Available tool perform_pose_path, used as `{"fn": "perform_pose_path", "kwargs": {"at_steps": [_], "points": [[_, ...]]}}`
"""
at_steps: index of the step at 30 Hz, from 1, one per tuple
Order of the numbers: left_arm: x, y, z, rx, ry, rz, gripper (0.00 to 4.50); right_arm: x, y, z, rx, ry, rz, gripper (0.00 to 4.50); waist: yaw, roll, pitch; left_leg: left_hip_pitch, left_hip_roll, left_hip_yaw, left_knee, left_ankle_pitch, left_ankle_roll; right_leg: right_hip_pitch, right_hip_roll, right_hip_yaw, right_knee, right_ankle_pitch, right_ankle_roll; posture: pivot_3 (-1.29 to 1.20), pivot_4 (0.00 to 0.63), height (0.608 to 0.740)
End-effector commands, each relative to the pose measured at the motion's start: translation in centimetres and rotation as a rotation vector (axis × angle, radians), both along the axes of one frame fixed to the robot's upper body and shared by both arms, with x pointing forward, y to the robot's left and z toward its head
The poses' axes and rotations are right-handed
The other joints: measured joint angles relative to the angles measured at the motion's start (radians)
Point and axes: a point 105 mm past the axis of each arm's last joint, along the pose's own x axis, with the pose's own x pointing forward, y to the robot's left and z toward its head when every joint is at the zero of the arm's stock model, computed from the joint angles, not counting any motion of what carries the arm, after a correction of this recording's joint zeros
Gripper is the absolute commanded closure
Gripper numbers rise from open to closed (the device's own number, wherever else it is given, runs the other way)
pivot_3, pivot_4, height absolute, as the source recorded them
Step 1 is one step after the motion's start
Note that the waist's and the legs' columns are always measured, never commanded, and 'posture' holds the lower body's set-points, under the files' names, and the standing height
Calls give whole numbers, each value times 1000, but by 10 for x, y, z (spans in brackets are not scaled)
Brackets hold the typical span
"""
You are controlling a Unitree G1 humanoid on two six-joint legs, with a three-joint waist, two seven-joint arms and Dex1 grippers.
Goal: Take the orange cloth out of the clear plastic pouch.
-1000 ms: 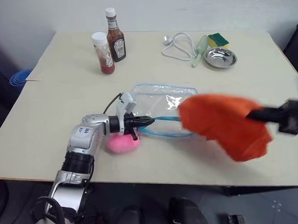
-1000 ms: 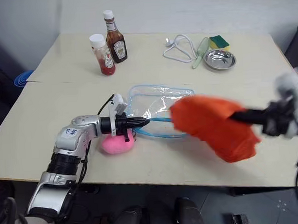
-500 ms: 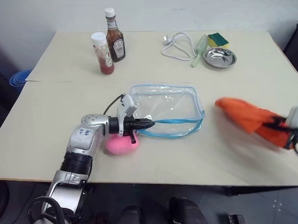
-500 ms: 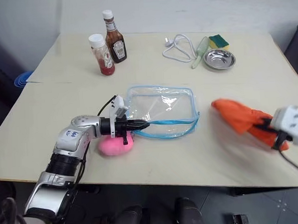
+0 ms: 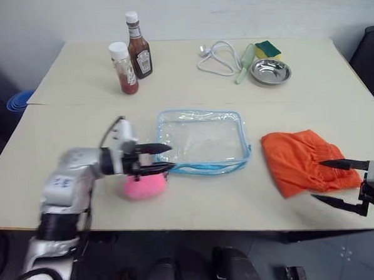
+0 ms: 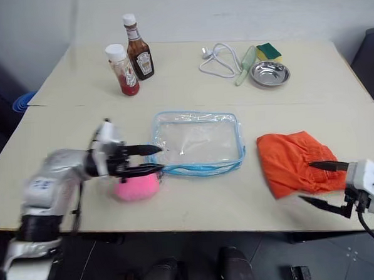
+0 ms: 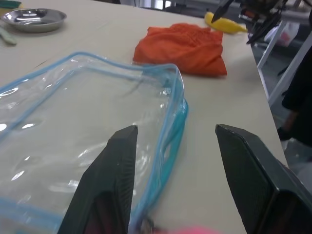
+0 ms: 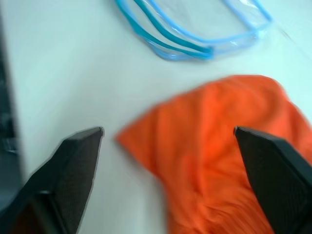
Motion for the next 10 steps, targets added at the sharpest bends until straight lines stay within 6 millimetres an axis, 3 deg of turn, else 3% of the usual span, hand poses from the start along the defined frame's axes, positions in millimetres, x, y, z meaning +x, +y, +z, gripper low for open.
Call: {"fn": "perform_pose_path", "kwargs": {"at_steps": [1, 5, 10], "points": [[-29, 28, -27, 144, -75, 17, 1894, -8, 43, -11, 118, 12, 108, 39, -3, 1, 0, 0, 0, 0, 0, 0, 0, 0, 0, 0, -1, 0, 0, 0, 150, 740], [-49, 58, -52, 202, -109, 143, 1894, -2, 51, -34, 98, -93, 115, 39, 17, 1, 0, 0, -3, -2, 2, -1, 2, 0, -5, 0, -2, 0, -1, 0, 150, 740], [-56, 69, -49, 186, -133, 272, 1894, 6, 42, -52, 57, -117, 99, 39, 27, 2, 0, -1, -5, -3, 1, -3, 5, -1, -8, 0, -2, -1, -1, 0, 150, 740]]}}
